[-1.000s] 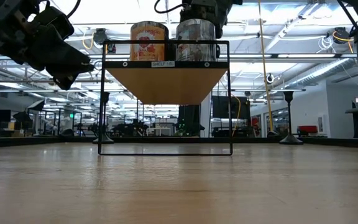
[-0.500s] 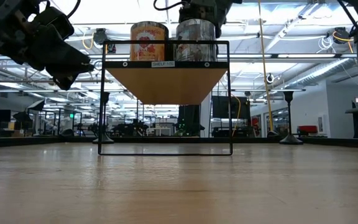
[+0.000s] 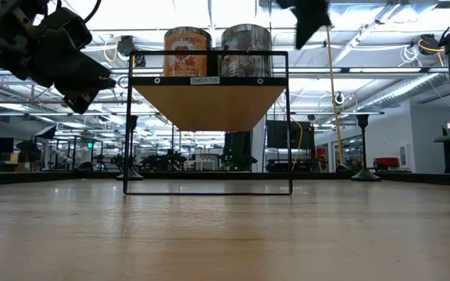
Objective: Pick & Place candle stick holders
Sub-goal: Put the top right black candle holder on the shelf
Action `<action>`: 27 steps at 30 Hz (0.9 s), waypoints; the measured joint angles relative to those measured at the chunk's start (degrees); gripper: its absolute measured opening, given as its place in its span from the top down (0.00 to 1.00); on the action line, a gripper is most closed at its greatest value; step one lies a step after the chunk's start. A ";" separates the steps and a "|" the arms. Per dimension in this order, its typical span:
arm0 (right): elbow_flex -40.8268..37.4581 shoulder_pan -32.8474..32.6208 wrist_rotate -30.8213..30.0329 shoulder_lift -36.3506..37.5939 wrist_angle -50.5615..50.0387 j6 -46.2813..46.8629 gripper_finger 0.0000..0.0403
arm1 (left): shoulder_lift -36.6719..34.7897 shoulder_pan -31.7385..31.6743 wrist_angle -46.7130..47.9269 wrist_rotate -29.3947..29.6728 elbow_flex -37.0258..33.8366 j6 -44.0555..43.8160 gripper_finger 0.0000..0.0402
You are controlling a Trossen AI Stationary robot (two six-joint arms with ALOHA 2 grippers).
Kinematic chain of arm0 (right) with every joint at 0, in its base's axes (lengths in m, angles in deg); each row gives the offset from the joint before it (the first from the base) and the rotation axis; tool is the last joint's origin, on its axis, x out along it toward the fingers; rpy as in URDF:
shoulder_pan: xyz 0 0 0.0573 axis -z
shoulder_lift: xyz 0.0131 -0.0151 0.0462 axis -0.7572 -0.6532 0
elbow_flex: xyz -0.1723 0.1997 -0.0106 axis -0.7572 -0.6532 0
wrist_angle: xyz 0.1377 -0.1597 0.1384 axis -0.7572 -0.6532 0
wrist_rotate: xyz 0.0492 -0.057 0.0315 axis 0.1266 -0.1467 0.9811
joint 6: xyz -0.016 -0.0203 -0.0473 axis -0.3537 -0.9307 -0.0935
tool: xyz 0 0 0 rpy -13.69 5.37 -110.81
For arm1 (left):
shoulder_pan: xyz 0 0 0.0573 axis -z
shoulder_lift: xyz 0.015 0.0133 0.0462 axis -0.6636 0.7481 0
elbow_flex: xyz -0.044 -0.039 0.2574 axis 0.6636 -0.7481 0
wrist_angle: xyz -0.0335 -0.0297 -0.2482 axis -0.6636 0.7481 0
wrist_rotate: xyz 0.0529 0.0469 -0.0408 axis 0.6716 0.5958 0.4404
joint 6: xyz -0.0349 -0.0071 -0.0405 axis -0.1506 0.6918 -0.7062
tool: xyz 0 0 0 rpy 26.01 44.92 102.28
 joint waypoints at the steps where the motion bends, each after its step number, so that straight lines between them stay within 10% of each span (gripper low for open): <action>1: 0.01 -0.18 -1.61 1.01 -1.44 1.49 1.00 | 0.00 0.00 0.00 0.01 0.00 -0.54 0.77; 12: 0.02 5.10 -12.83 7.89 -7.95 11.43 1.00 | 0.00 -0.02 -0.11 0.09 0.00 -4.28 0.77; 27: 0.02 23.63 -7.70 7.73 -6.46 6.06 0.73 | 0.00 -0.04 -0.20 0.22 0.02 -4.38 0.77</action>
